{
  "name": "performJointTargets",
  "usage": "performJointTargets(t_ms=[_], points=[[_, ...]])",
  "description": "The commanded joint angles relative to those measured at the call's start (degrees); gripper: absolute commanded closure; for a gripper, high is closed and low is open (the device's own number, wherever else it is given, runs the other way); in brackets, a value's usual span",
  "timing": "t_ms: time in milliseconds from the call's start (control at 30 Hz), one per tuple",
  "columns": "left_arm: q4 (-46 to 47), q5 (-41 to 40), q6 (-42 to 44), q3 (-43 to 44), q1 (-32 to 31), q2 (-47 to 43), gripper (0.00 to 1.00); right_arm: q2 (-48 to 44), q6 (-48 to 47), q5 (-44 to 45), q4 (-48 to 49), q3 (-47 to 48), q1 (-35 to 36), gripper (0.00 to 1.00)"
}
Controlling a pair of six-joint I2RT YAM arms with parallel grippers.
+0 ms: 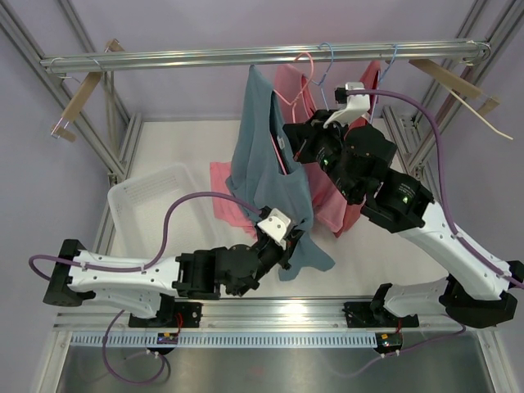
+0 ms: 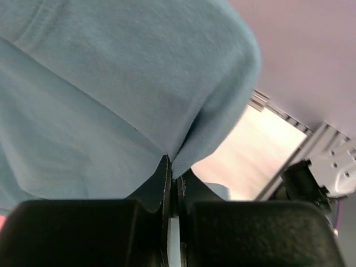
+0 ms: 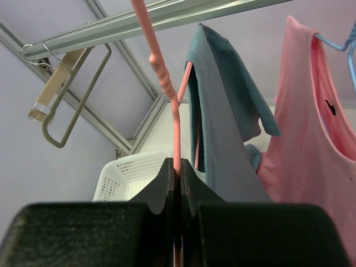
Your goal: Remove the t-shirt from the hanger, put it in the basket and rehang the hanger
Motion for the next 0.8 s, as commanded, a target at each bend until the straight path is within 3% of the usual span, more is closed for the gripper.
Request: performJointTargets(t_ms=[0,200,300,533,767], points=[[5.7,6.53,-4.34,-3.52,-0.75,-2.62,1.0,0.45,-1.92,-0.3,9.33,0.85,0.62,1.0],[6.49,13.85,-10.76,-9.32,-1.98,-2.98,1.0,3.0,-6.31,1.11,26.63,1.11,0.62,1.0],[6.84,14.47,-14.01,-13.36,-1.98,-3.23,1.0,5.28,-8.42,1.46,28.6,5.49,0.44,1.0],[9.13,18.25,-16.04,-16.36,-1.98,0.27,1.0,9.68,-6.33,-3.63,23.34,17.36,-2.37,1.0],[4.92,15.1,-15.16,-15.83,-1.98,0.99,1.0,4.6,0.62,-13.8,15.43,13.7,-6.15,1.0]])
